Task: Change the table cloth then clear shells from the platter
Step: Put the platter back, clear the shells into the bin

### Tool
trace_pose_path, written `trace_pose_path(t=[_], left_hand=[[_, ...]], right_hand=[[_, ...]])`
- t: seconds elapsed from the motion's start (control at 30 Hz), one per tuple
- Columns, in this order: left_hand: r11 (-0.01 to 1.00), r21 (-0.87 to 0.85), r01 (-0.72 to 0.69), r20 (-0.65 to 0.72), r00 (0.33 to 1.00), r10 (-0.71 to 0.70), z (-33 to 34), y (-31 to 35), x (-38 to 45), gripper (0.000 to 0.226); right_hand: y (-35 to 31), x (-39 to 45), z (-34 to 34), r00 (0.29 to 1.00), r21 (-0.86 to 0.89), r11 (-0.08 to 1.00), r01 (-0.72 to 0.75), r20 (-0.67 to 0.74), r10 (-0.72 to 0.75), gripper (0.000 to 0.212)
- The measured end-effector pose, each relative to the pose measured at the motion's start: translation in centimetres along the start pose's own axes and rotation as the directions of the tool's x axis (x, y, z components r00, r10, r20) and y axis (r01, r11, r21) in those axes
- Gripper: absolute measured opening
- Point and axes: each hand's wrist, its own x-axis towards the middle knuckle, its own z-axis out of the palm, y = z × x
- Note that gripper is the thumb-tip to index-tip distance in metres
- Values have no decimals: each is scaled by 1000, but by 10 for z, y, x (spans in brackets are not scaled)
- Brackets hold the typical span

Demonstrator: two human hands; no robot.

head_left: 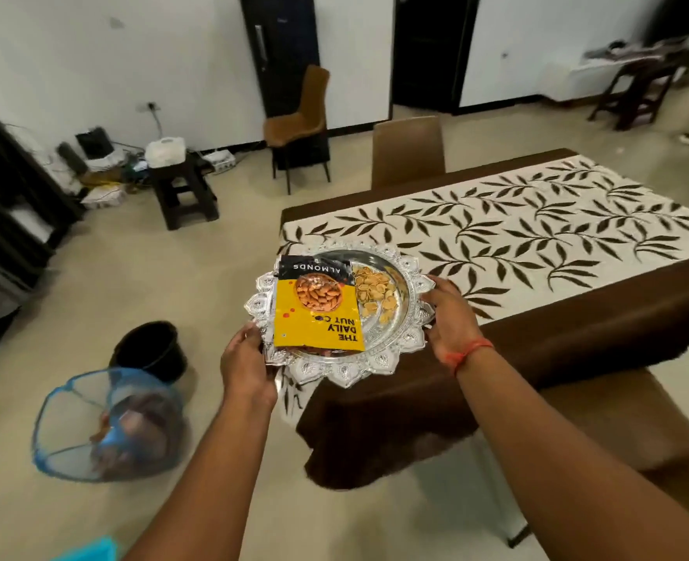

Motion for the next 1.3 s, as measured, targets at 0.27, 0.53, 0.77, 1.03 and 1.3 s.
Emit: trace_pose_path(t=[0.27,0.53,0.77,1.03,1.3], left_hand=[[985,147,89,157,981,-112,138,-40,68,28],[935,335,121,417,870,-262,251,-62,140,27],[893,442,83,497,806,-321,348,-96,179,31],[865,492,102,397,857,-327,475,-145,219,29],[857,509,79,346,893,-288,570,-182,262,31]], right_hand=[[-41,94,-72,979,17,1000,22,-204,-18,37],[-86,151,-116,929,58,994,90,-364,-63,38],[-115,222,-170,892,74,995,64,-451,-23,41],[-157,352,-243,918,37,999,14,-397,1,44],[-192,460,-290,934,-24,1000,-20,-358,10,49]])
